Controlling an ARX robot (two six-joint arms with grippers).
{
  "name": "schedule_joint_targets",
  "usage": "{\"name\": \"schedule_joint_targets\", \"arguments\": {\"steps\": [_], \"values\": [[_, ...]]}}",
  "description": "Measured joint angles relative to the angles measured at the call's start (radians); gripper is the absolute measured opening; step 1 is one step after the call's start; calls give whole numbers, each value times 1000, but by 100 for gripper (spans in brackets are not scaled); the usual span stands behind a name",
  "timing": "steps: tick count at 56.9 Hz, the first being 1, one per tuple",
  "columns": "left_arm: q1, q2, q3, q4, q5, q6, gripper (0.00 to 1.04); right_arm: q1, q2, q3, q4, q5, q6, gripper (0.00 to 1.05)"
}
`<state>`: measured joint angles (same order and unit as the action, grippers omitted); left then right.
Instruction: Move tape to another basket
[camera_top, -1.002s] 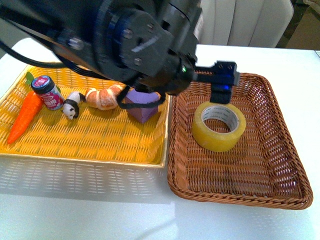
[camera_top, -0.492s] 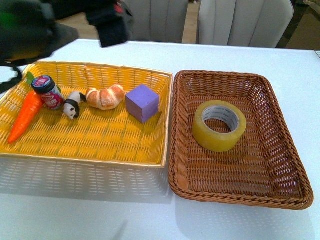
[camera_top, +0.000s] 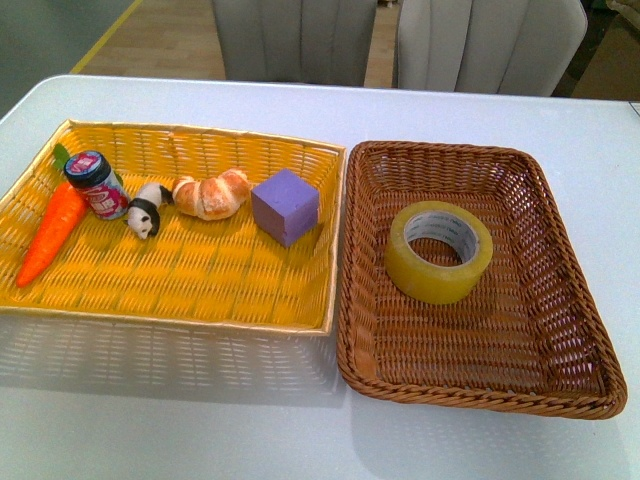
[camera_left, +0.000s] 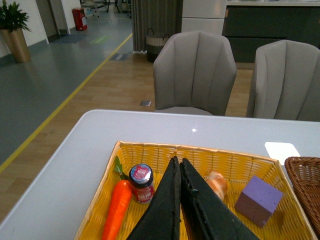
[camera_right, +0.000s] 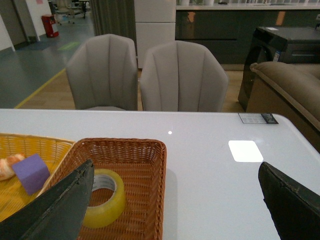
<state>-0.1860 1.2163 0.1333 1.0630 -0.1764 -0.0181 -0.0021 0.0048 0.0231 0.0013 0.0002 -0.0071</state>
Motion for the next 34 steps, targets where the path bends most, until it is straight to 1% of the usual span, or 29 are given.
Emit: {"name": "schedule_joint_targets", "arguments": {"steps": [9, 21, 22, 25, 29, 34], "values": [[47, -148, -51, -89, 42, 4, 2, 0, 0, 0, 0, 0, 0, 96], [89, -324, -92, -225, 84, 6, 2, 0, 0, 0, 0, 0, 0, 96], [93, -340, -95, -238, 90, 7, 2, 0, 0, 0, 0, 0, 0, 96], [143, -393, -103, -282, 160, 8, 2, 0, 0, 0, 0, 0, 0, 96], [175, -449, -111, -330, 167, 8, 2, 0, 0, 0, 0, 0, 0, 96], [182, -518, -118, -390, 175, 8, 2, 0, 0, 0, 0, 0, 0, 96]]}}
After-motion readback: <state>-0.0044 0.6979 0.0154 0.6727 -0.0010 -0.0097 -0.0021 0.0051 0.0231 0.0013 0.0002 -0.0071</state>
